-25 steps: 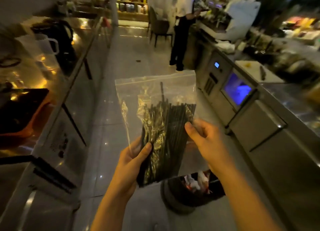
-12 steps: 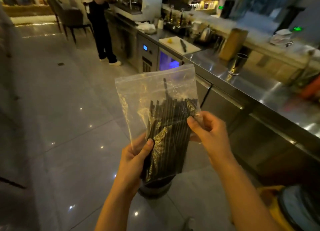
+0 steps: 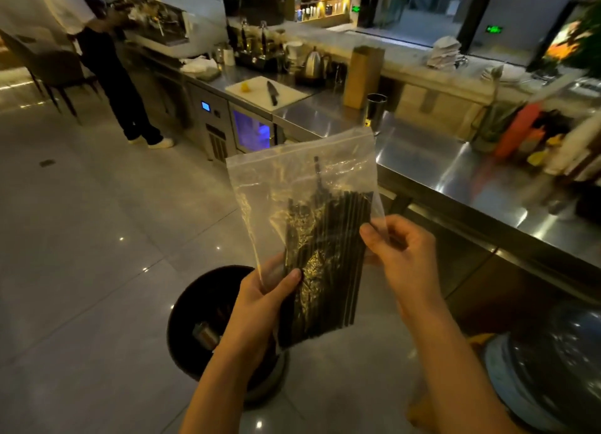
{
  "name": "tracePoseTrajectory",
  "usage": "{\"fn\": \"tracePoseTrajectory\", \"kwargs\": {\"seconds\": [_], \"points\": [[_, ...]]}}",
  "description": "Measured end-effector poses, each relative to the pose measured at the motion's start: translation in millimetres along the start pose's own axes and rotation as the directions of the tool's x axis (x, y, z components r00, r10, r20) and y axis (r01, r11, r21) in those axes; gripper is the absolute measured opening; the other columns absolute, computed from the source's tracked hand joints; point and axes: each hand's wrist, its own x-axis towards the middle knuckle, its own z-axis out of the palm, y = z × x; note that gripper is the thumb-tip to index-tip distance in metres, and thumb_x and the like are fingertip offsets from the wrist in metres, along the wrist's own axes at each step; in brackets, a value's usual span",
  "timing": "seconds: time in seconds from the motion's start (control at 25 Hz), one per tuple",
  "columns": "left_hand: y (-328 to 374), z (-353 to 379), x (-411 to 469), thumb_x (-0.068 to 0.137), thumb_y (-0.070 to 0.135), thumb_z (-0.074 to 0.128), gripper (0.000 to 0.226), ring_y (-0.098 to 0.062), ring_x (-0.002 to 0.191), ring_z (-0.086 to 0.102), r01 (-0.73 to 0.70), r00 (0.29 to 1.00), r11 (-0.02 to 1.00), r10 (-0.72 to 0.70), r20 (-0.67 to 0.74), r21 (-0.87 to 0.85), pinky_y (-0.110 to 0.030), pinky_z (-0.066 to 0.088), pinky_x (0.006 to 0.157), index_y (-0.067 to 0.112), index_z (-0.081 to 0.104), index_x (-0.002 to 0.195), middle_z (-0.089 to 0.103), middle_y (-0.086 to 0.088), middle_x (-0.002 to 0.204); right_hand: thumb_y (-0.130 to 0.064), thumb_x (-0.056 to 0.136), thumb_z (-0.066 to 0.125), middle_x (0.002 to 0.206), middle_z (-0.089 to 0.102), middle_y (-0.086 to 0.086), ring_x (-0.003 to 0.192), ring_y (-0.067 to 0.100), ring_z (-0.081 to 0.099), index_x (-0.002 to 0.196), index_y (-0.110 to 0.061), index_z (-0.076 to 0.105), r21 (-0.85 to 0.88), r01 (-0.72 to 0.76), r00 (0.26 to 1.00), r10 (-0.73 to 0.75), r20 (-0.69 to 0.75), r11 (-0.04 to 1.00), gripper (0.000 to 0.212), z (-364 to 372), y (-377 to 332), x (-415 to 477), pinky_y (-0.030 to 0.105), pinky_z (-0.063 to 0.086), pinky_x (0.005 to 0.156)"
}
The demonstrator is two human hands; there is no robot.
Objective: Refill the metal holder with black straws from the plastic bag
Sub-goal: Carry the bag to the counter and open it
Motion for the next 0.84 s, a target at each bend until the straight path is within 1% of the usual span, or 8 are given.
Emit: {"fn": "tracePoseTrajectory", "kwargs": {"seconds": [0.08,0.12,0.2,0.24,0.48,0.68,0.76,0.84], "points": [[-4.9,29.6,20.4,0.094,0.010,0.053,0.032,-0.022,0.103,0.071,0.029,1.000,0.999,-0.029,0.008,0.014,-0.032,0.058,0.082,0.023,0.062,0.122,0.075,-0.006,0.109,-0.008,0.089,0.062,0.088,0.068,0.010,0.079,0.007,0.068,0.088,0.001,0.065,0.011,-0.011,0.999,0.012,-0.038,1.000,0.009,-30.0,7.2,15.6,0.018,0.055,0.064],[-7.7,43.9,30.6,0.094,0.010,0.053,0.032,-0.023,0.104,0.070,0.044,0.999,0.999,-0.044,0.012,0.019,-0.036,0.058,0.084,0.024,0.063,0.121,0.074,-0.006,0.109,-0.007,0.089,0.062,0.087,0.068,0.010,0.079,0.007,0.067,0.087,0.000,0.066,0.020,-0.018,0.998,0.019,-0.058,1.000,0.009,-44.7,10.7,22.5,0.017,0.055,0.065],[-12.6,65.2,47.5,0.093,0.011,0.054,0.033,-0.025,0.106,0.069,0.068,0.997,0.997,-0.069,0.020,0.019,-0.044,0.054,0.089,0.025,0.063,0.122,0.074,-0.008,0.111,-0.008,0.089,0.062,0.087,0.069,0.009,0.082,0.010,0.068,0.087,-0.001,0.066,0.024,-0.027,0.996,0.029,-0.080,0.999,0.008,-66.0,18.1,34.6,0.021,0.057,0.067],[-16.7,77.1,56.4,0.094,0.011,0.054,0.033,-0.025,0.106,0.069,0.083,0.996,0.996,-0.084,0.032,0.029,-0.045,0.052,0.091,0.024,0.063,0.122,0.074,-0.008,0.111,-0.008,0.089,0.062,0.088,0.069,0.008,0.083,0.011,0.068,0.087,-0.001,0.066,0.025,-0.037,0.995,0.039,-0.093,0.999,0.008,-78.6,23.0,40.7,0.024,0.057,0.067],[-28.6,117.0,110.4,0.091,0.012,0.055,0.034,-0.023,0.107,0.069,0.124,0.988,0.988,-0.131,0.085,0.090,-0.040,0.056,0.089,0.021,0.062,0.123,0.074,-0.008,0.110,-0.007,0.089,0.063,0.083,0.069,0.007,0.080,0.013,0.068,0.084,-0.001,0.066,0.038,-0.056,0.977,0.062,-0.205,0.998,0.008,-118.0,45.4,76.5,0.022,0.056,0.065],[-34.5,135.1,177.6,0.084,0.018,0.060,0.040,-0.024,0.109,0.068,0.143,0.977,0.987,-0.153,0.149,0.074,-0.043,0.053,0.092,0.021,0.062,0.124,0.073,-0.008,0.113,-0.009,0.089,0.063,0.073,0.066,-0.010,0.074,0.003,0.063,0.079,-0.009,0.065,-0.021,-0.090,0.956,0.081,-0.280,0.996,0.010,-132.3,60.8,131.5,0.021,0.054,0.063],[-32.2,138.9,211.5,0.082,0.017,0.061,0.044,-0.024,0.108,0.068,0.149,0.971,0.987,-0.157,0.177,0.058,-0.041,0.055,0.091,0.018,0.061,0.125,0.074,-0.008,0.112,-0.010,0.089,0.064,0.073,0.065,-0.010,0.074,0.004,0.063,0.078,-0.011,0.065,-0.054,-0.080,0.950,0.060,-0.305,0.995,0.011,-133.5,63.8,157.3,0.023,0.055,0.065],[-24.1,144.1,241.4,0.078,0.016,0.062,0.045,-0.023,0.104,0.070,0.152,0.967,0.988,-0.157,0.201,0.037,-0.035,0.057,0.089,0.014,0.062,0.123,0.075,-0.008,0.108,-0.011,0.089,0.064,0.073,0.066,-0.008,0.074,0.008,0.064,0.076,-0.014,0.064,-0.083,-0.075,0.946,0.045,-0.322,0.994,0.013,-134.8,61.6,179.6,0.026,0.055,0.066]]}}
